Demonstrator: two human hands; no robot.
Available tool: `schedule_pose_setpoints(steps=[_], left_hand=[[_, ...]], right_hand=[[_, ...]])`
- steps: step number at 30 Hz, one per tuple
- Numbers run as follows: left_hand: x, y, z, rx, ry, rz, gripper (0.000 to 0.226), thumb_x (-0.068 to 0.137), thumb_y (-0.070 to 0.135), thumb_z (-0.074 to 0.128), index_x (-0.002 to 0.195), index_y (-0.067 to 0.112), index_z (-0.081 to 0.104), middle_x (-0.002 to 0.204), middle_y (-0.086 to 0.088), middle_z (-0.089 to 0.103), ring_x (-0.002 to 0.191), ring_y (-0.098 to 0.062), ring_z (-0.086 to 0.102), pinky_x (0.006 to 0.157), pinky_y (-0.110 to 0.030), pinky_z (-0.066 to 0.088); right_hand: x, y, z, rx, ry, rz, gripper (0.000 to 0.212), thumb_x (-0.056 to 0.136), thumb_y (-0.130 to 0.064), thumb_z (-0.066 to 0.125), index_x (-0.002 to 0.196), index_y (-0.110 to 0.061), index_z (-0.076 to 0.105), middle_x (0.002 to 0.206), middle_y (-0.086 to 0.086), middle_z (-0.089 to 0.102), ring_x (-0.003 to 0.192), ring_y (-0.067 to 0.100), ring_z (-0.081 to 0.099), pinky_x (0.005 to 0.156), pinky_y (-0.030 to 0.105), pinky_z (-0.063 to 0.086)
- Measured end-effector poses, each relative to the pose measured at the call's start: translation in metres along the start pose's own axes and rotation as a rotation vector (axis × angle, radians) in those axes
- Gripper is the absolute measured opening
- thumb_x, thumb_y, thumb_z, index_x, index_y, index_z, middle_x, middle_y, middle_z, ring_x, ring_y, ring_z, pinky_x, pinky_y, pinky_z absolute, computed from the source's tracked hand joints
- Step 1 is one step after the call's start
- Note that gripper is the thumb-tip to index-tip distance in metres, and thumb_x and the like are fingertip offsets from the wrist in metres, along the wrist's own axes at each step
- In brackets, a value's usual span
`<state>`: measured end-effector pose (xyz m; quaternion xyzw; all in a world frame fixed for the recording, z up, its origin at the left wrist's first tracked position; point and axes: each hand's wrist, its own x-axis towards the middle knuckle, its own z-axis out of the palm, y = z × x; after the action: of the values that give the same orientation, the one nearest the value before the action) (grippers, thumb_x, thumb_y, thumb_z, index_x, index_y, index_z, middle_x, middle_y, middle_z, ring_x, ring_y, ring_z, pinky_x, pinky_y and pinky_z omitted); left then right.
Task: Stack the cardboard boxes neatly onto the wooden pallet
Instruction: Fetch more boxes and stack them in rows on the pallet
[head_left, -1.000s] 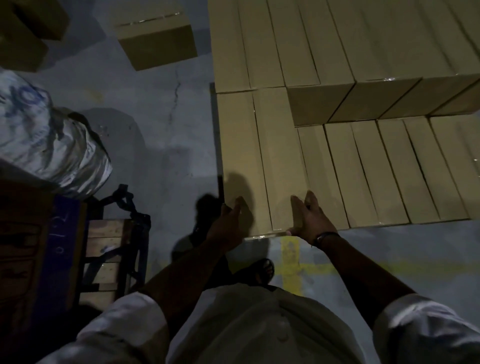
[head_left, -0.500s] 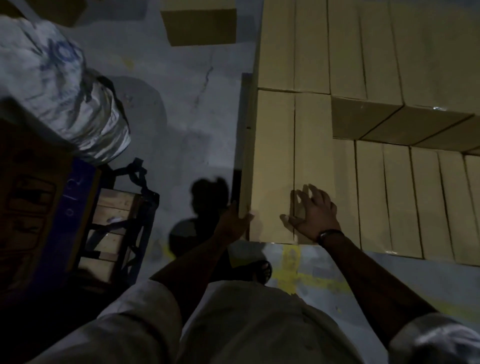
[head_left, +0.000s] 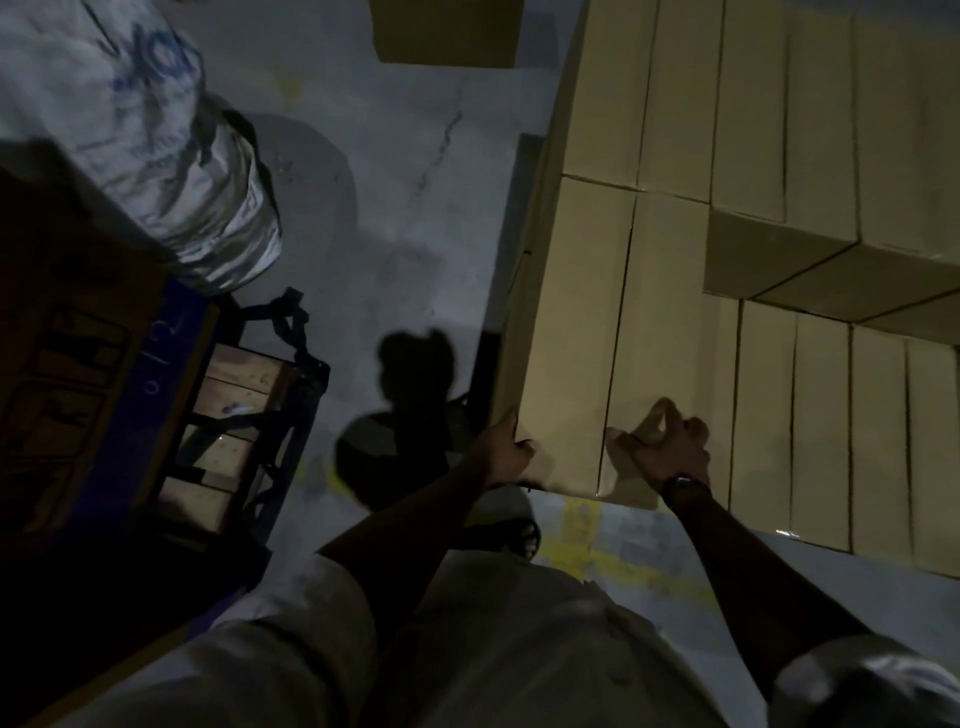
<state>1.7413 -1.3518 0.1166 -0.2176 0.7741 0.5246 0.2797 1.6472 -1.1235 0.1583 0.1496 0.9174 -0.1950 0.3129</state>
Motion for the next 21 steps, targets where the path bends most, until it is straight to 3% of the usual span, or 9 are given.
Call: schedule_pose_setpoints(steps=[5, 9, 15, 21], left_hand=[[-0.002, 0.001, -0.005, 0.1, 0.002, 0.05, 0.071, 0.099, 0.015, 0.059, 0.158, 0.004, 0.022, 0.128, -0.027, 0.062, 0.111, -0.042, 0.062, 0.087, -0.038, 0.049], [-0.005, 0.002, -0.003, 0.149, 0.006, 0.046, 0.07, 0.099, 0.013, 0.057, 0.158, 0.003, 0.02, 0.119, -0.03, 0.064, 0.104, -0.043, 0.063, 0.08, -0.038, 0.048], [-0.01, -0.002, -0.003, 0.194, 0.019, 0.028, 0.073, 0.101, 0.012, 0.054, 0.161, 0.008, 0.014, 0.115, -0.03, 0.063, 0.102, -0.045, 0.061, 0.071, -0.037, 0.042], [-0.008, 0.0, -0.003, 0.257, -0.007, -0.026, 0.076, 0.102, 0.018, 0.054, 0.162, 0.009, 0.007, 0.131, -0.025, 0.059, 0.111, -0.042, 0.06, 0.088, -0.04, 0.05]], right_hand=[[-0.005, 0.001, 0.001, -0.018, 0.009, -0.015, 0.104, 0.072, -0.063, 0.078, 0.156, -0.036, 0.023, 0.162, 0.006, 0.007, 0.136, 0.045, 0.035, 0.111, 0.054, 0.037], [-0.009, 0.003, 0.001, -0.068, 0.015, -0.029, 0.107, 0.071, -0.053, 0.083, 0.156, -0.033, 0.02, 0.16, 0.008, 0.008, 0.134, 0.045, 0.035, 0.11, 0.055, 0.038], [-0.011, 0.007, 0.004, -0.128, 0.01, -0.068, 0.112, 0.071, -0.056, 0.082, 0.158, -0.034, 0.014, 0.162, 0.008, 0.004, 0.137, 0.046, 0.031, 0.109, 0.059, 0.037], [-0.013, 0.007, 0.002, -0.124, 0.023, -0.085, 0.109, 0.072, -0.056, 0.081, 0.158, -0.035, 0.017, 0.163, 0.009, 0.004, 0.137, 0.045, 0.031, 0.108, 0.059, 0.036]])
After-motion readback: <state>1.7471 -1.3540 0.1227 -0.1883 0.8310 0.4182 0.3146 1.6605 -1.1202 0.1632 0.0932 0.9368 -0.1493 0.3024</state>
